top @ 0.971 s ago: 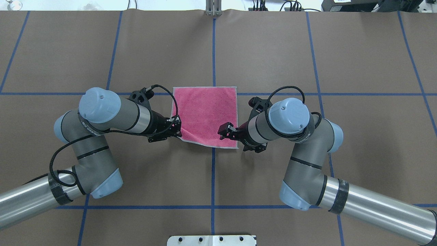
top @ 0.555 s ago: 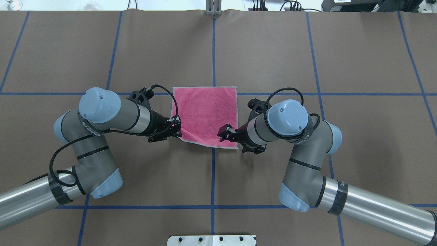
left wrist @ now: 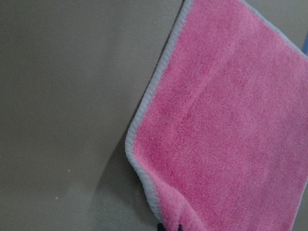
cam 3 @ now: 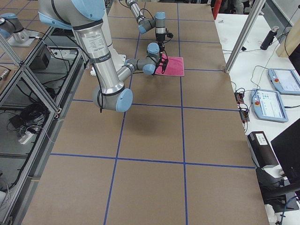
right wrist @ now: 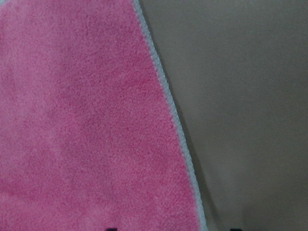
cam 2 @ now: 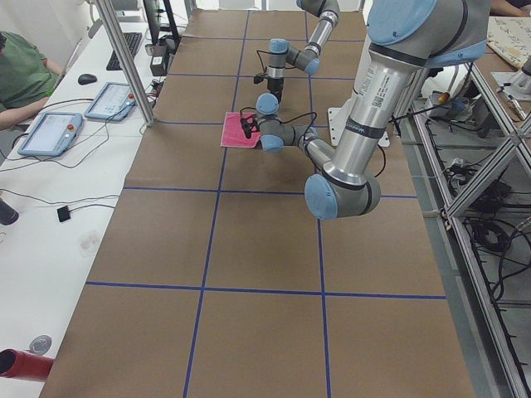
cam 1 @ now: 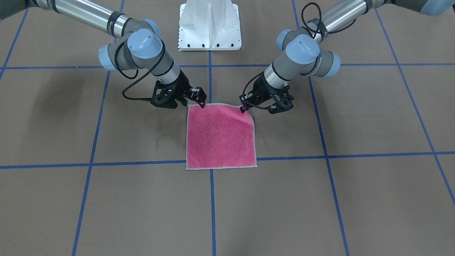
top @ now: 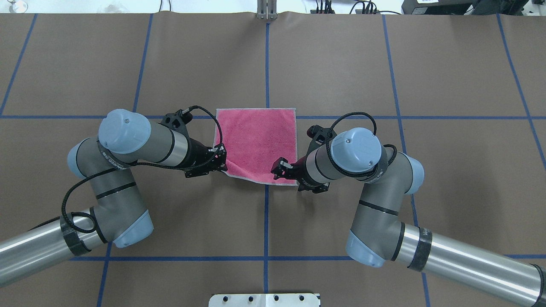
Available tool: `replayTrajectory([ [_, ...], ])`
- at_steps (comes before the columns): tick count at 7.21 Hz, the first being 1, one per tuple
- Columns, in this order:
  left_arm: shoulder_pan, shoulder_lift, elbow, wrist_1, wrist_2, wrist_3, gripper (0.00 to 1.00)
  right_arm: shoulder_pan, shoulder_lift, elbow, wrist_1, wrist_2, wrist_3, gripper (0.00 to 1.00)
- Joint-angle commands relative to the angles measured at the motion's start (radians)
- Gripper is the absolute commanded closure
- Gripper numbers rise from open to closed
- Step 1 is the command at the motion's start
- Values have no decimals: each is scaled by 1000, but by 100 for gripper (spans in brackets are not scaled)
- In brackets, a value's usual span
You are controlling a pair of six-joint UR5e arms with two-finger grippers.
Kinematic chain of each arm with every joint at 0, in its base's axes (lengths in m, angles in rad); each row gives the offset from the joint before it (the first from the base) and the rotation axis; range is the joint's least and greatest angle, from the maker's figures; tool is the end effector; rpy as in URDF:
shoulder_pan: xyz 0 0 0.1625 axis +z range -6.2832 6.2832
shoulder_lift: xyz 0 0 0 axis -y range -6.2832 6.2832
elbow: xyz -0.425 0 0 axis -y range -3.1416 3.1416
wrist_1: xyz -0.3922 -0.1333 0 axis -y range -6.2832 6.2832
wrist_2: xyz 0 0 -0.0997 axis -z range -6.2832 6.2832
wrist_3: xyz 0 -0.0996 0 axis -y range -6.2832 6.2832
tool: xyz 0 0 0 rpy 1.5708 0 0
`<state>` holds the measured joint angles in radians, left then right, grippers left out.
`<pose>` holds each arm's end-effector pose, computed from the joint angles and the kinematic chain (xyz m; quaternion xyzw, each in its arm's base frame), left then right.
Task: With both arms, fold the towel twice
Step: 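Close the right gripper on the towel's near corner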
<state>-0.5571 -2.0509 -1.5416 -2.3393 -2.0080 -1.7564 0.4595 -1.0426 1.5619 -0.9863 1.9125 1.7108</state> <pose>0.5191 -0.4307 0.3060 -0.0715 0.5822 -0.1747 0.7908 -0.5682 -0.3926 0.2882 -0.0607 -0.5331 0.1626 0.8280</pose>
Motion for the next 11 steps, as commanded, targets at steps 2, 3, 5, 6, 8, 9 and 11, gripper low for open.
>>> replayTrajectory([
  [2, -4, 0, 0, 0, -11, 0, 100, -1, 3, -3, 0, 0, 1, 29],
  [3, -6, 0, 0, 0, -11, 0, 100, -2, 1, -3, 0, 0, 0, 26],
  [5, -6, 0, 0, 0, -11, 0, 100, -1, 1, -3, 0, 0, 1, 34],
  [6, -6, 0, 0, 0, -11, -2, 100, -1, 0, -5, -2, -1, 13, 64],
  [8, -6, 0, 0, 0, -11, 0, 100, -1, -1, -3, -2, -1, 33, 99],
  [9, -6, 0, 0, 0, -11, 0, 100, 1, -2, -3, 0, 0, 35, 100],
  [11, -6, 0, 0, 0, -11, 0, 100, 2, -2, -2, 0, 0, 36, 100],
])
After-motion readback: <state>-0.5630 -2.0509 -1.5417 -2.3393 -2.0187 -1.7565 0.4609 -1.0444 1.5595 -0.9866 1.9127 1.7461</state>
